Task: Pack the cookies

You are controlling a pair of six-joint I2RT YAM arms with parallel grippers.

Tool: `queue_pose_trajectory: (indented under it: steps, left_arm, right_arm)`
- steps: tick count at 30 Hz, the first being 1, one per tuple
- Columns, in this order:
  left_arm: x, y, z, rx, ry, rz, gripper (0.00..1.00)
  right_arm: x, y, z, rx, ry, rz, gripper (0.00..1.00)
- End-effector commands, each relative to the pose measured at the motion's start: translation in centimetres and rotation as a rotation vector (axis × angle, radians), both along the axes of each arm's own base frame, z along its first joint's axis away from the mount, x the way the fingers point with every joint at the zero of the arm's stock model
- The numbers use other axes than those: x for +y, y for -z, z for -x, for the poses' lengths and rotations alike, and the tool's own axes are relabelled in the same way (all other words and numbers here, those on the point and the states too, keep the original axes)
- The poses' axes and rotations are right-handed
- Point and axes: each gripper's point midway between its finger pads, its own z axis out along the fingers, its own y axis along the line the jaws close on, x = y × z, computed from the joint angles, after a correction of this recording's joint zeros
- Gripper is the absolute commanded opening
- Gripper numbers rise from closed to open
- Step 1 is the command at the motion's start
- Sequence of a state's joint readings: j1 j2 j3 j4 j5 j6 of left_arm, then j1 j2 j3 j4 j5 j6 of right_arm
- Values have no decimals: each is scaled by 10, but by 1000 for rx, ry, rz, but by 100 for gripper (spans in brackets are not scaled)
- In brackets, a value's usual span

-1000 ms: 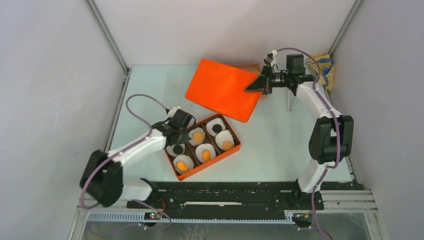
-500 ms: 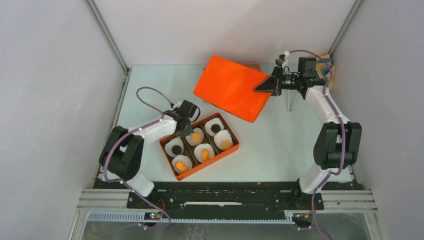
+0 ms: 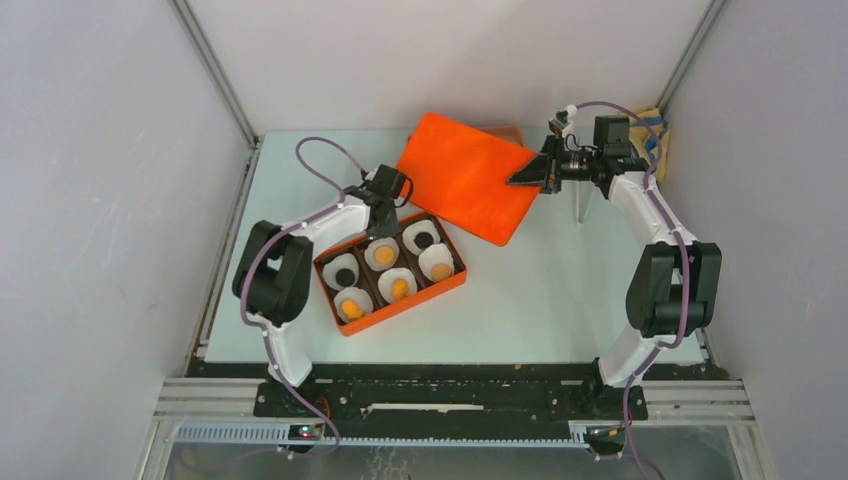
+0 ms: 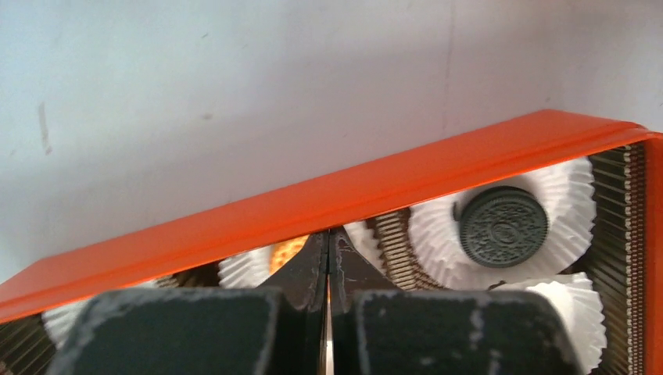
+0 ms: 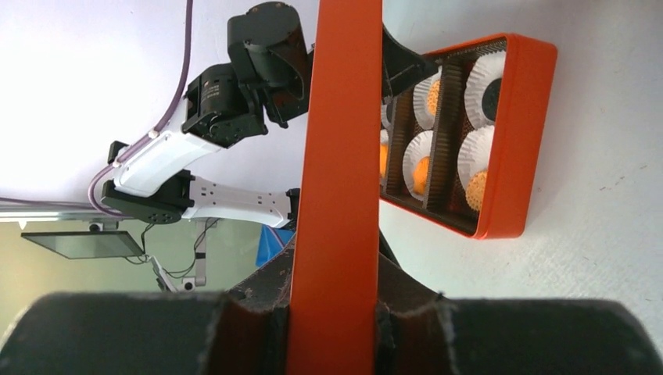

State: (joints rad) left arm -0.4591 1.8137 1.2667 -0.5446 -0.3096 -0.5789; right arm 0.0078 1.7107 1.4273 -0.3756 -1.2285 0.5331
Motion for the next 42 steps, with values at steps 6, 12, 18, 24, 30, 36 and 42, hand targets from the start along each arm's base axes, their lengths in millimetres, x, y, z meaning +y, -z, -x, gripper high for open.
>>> queue_pose_trajectory:
  steps: [6,12,18,24,30,36,42]
  left_arm:
    - [-40,13,-46,-25,121,86,0]
    - [-40,-8,-50,-89,113,94,0]
    - [-28,-63,-8,-238,80,131,0]
    - [7,-94,36,-312,-21,128,0]
    - [69,-66,96,-205,-288,14,0]
    - [122,-48,142,-179,-520,-13,0]
    - [151,-43,170,-135,-608,-36,0]
  right_arm:
    - [-18,-8,0,-48,3,-28,0]
    - [-22,0,-3,-28,12,-29,0]
    - [-18,4,-8,-24,5,-38,0]
    - [-12,5,-9,-24,-6,-41,0]
    - [-13,5,-12,-19,-1,-45,0]
    - [-15,8,-13,-13,6,-42,0]
    - [-15,9,-15,-8,13,-38,0]
